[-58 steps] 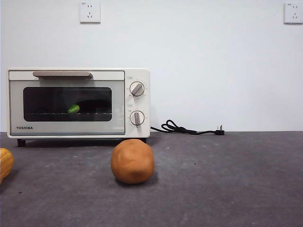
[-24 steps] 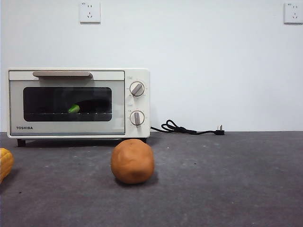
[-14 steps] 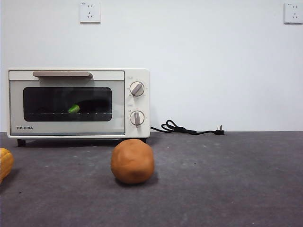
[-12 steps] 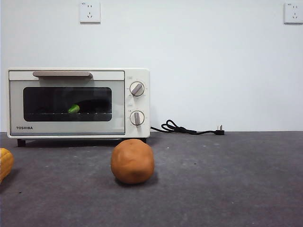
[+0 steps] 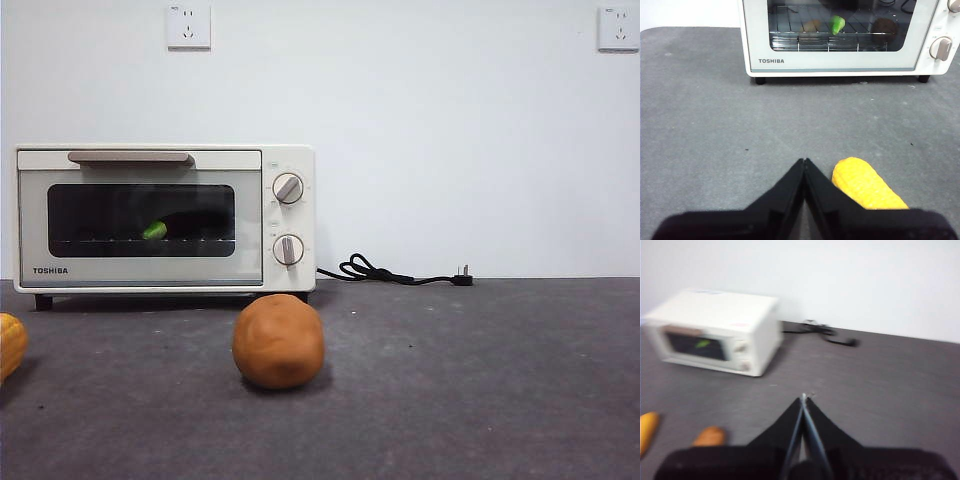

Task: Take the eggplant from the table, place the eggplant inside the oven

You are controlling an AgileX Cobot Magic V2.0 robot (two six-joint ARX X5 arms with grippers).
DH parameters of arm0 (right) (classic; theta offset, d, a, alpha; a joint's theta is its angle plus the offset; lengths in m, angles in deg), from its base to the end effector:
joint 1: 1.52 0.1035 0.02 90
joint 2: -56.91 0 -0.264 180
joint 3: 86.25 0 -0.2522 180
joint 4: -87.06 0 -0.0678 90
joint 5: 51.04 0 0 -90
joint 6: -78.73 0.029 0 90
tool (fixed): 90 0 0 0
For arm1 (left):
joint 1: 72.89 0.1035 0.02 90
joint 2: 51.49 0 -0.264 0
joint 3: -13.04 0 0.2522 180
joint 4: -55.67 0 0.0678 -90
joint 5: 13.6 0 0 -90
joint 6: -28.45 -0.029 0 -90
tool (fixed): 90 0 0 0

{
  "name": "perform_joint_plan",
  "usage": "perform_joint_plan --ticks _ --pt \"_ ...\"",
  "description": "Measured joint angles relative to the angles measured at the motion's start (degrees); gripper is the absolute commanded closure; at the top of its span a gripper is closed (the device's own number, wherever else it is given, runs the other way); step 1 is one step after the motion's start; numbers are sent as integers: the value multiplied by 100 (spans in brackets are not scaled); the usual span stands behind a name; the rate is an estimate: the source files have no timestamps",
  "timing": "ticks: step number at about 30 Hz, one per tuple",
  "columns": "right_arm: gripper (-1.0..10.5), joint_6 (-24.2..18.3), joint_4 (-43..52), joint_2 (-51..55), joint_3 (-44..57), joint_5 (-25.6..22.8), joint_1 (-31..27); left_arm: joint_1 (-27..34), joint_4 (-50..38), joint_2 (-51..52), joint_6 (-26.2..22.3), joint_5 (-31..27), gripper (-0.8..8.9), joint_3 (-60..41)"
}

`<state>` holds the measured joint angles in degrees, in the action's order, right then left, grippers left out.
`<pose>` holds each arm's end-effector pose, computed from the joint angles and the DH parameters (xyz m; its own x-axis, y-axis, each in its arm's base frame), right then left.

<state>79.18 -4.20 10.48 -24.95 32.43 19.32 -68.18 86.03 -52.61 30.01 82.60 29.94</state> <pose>0.0070 -0.0009 0.5036 0.9184 0.2279 -0.3233 -0.2506 0.9677 -0.0296 0.0922 0.0045 0.1529 0.9678 -0.0286 -0.2503 0.0157 0.9984 -0.0535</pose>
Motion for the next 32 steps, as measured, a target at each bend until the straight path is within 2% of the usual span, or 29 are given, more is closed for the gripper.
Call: perform_joint_plan --ticks 5,8,11,15,22,28,32 --pt "945 -249 0 651 629 57 -1541 0 0 0 0 0 818 0" --pt "946 -319 125 1202 1220 63 -2081 0 0 0 2 0 818 0" --pt "946 -341 822 1814 2000 216 -2415 0 0 0 2 0 817 0" --pt "946 -345 1661 2608 3169 627 -2653 0 0 0 0 0 817 0" --pt "945 -313 3499 3744 5412 962 -2723 0 0 0 2 0 817 0" --pt "945 39 5344 4369 7337 1449 -2723 0 0 0 2 0 818 0" --pt "946 293 5993 4577 8437 1661 -2723 0 0 0 2 0 818 0"
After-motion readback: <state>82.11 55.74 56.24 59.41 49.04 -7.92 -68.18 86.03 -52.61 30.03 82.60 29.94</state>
